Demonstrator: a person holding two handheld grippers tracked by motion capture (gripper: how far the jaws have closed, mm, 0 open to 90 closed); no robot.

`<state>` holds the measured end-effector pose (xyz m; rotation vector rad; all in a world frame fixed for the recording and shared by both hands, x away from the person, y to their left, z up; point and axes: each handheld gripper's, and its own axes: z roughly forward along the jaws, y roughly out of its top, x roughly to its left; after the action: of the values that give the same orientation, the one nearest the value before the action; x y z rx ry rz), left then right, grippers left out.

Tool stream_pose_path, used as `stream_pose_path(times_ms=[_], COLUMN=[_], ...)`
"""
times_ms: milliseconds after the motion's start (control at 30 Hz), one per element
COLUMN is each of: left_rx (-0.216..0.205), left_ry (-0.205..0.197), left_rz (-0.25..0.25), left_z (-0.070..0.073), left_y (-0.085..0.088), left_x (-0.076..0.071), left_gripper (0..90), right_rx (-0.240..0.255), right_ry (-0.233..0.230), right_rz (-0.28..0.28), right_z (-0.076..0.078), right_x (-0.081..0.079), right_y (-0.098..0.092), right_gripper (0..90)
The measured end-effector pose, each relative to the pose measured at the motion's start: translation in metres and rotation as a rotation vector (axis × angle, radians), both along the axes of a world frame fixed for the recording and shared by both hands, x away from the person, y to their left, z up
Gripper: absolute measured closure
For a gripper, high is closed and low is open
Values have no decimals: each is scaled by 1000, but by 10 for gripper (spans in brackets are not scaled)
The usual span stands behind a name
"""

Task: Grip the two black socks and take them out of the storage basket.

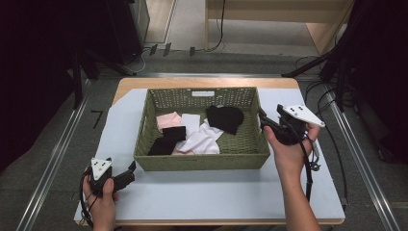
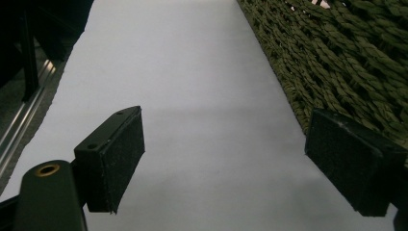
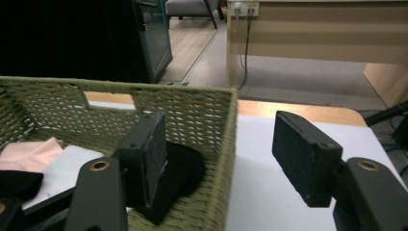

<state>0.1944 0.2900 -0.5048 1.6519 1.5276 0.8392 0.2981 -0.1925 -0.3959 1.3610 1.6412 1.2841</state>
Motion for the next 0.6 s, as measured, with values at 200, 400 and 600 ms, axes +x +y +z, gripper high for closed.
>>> stream_pose_path(times_ms=[200, 400, 600], left_rx=[3, 0, -4], left_ry=[4, -2, 20], left_rz=[2, 3, 10], left_z=[0, 0, 0], left_y=[-1, 0, 0], left_x=[0, 0, 2], left_gripper=[149, 150, 150], right_rx=[6, 4, 27], right_ry=[7, 16, 3], right_rz=[41, 82, 104], right_z=[-1, -9, -12], right_x=[10, 21, 30], right_y=[22, 46, 59], right_gripper=[383, 386, 408])
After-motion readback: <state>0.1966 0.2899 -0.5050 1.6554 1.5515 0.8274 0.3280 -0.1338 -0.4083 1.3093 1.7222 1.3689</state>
